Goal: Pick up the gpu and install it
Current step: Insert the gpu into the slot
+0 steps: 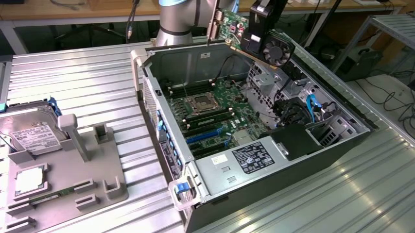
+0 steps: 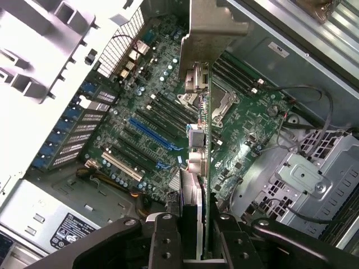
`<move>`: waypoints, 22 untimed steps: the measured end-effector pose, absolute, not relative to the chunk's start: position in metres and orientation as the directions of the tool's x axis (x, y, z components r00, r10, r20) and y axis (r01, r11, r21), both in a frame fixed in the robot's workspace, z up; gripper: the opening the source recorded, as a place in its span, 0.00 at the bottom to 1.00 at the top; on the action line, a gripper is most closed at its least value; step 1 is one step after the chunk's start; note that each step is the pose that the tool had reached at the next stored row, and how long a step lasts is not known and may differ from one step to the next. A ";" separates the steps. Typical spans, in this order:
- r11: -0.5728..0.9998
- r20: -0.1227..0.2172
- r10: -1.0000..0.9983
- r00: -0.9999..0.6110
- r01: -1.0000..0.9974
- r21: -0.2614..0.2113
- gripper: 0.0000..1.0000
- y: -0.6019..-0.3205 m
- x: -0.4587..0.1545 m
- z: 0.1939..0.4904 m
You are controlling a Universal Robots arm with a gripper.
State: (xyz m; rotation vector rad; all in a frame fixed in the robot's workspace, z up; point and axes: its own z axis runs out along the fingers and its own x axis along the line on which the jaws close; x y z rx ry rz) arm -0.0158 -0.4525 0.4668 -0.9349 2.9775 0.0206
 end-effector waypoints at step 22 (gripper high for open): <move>0.708 -0.024 -0.706 -0.708 -0.706 0.006 0.28 -0.452 -0.016 0.467</move>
